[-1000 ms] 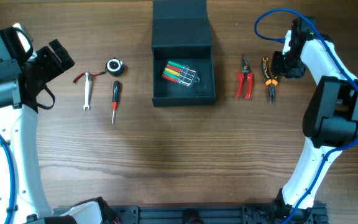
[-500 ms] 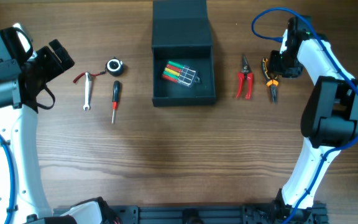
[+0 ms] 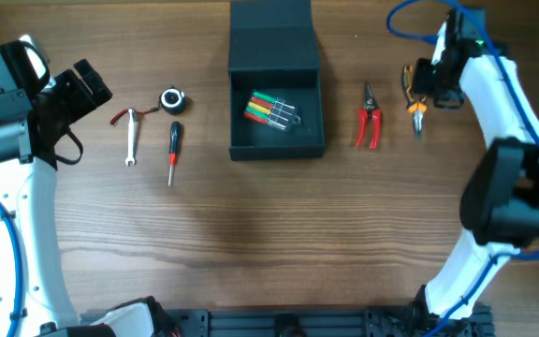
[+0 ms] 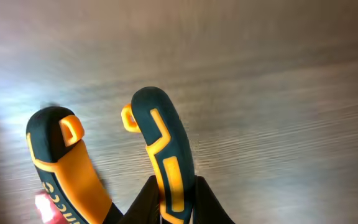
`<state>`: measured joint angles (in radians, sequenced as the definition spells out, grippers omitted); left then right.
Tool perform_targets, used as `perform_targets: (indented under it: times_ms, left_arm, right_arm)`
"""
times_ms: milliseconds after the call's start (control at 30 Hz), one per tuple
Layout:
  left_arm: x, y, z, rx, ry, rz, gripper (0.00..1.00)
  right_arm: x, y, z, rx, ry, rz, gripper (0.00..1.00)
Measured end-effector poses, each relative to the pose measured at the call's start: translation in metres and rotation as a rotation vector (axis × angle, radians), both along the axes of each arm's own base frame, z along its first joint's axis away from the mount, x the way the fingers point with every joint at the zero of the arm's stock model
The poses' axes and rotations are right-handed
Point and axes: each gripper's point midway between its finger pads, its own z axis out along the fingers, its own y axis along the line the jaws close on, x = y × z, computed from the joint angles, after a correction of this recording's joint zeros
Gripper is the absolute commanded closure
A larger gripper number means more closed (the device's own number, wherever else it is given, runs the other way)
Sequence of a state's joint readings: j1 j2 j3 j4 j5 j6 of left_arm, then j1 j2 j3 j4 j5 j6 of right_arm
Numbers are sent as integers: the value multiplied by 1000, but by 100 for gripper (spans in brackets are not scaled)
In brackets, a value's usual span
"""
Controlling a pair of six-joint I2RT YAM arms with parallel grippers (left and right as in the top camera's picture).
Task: Pack container
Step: 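Carry the pliers into the box and release them, then move the right gripper back over the red shears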
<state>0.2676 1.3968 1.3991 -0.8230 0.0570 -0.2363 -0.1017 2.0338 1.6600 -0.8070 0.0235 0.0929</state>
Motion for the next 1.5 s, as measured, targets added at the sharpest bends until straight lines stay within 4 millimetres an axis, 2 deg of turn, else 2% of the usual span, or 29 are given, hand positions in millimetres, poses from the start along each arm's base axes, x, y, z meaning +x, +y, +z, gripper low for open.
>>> perform_targets:
  times_ms: [67, 100, 133, 167, 200, 300, 400, 467, 533, 567, 633, 700, 867, 1033, 1133, 1233, 1333, 1367, 1400, 1433, 1500]
  left_arm:
    - [0, 0, 0, 0, 0, 0, 0]
    - [0, 0, 0, 0, 0, 0, 0]
    - [0, 0, 0, 0, 0, 0, 0]
    - [0, 0, 0, 0, 0, 0, 0]
    - [0, 0, 0, 0, 0, 0, 0]
    - [0, 0, 0, 0, 0, 0, 0]
    - [0, 0, 0, 0, 0, 0, 0]
    - [0, 0, 0, 0, 0, 0, 0]
    - [0, 0, 0, 1, 0, 0, 0]
    - [0, 0, 0, 0, 0, 0, 0]
    - [0, 0, 0, 0, 0, 0, 0]
    - [0, 0, 0, 0, 0, 0, 0]
    - [0, 0, 0, 0, 0, 0, 0]
    - [0, 0, 0, 0, 0, 0, 0]
    - [0, 0, 0, 0, 0, 0, 0]
    - [0, 0, 0, 0, 0, 0, 0]
    - [0, 0, 0, 0, 0, 0, 0]
    - [0, 0, 0, 0, 0, 0, 0]
    - [0, 0, 0, 0, 0, 0, 0]
    - [0, 0, 0, 0, 0, 0, 0]
    - [0, 0, 0, 0, 0, 0, 0]
  right_arm:
    - [1, 5, 30, -6, -63, 11, 96]
    - [1, 7, 34, -7, -71, 15, 96]
    - [-1, 16, 55, -11, -112, 36, 96]
    - [-2, 23, 65, -16, -132, 59, 96]
    - [-3, 48, 89, -23, -185, 140, 96]
    - [-7, 93, 119, -41, -262, 297, 96]
    - [-23, 168, 155, -70, -364, 564, 96]
    - [-40, 212, 165, -90, -401, 748, 96]
    - [-52, 243, 165, -116, -415, 905, 96]
    - [-60, 260, 163, -136, -421, 1004, 96]
    - [-66, 280, 162, -179, -443, 1140, 96]
    - [-69, 292, 153, -211, -448, 1254, 95]
    - [-57, 311, 100, -197, -386, 1404, 96]
    - [-45, 330, 43, -116, -329, 1441, 96]
    - [-39, 335, 13, -83, -289, 1421, 96]
    - [-37, 336, -8, -56, -248, 1388, 96]
    - [-37, 336, -19, -40, -219, 1366, 96]
    - [-38, 336, -22, -34, -211, 1357, 91]
    - [-39, 335, -24, -29, -202, 1350, 60]
    - [-40, 334, -25, -25, -193, 1346, 51]
    - [-40, 334, -25, -19, -189, 1334, 47]
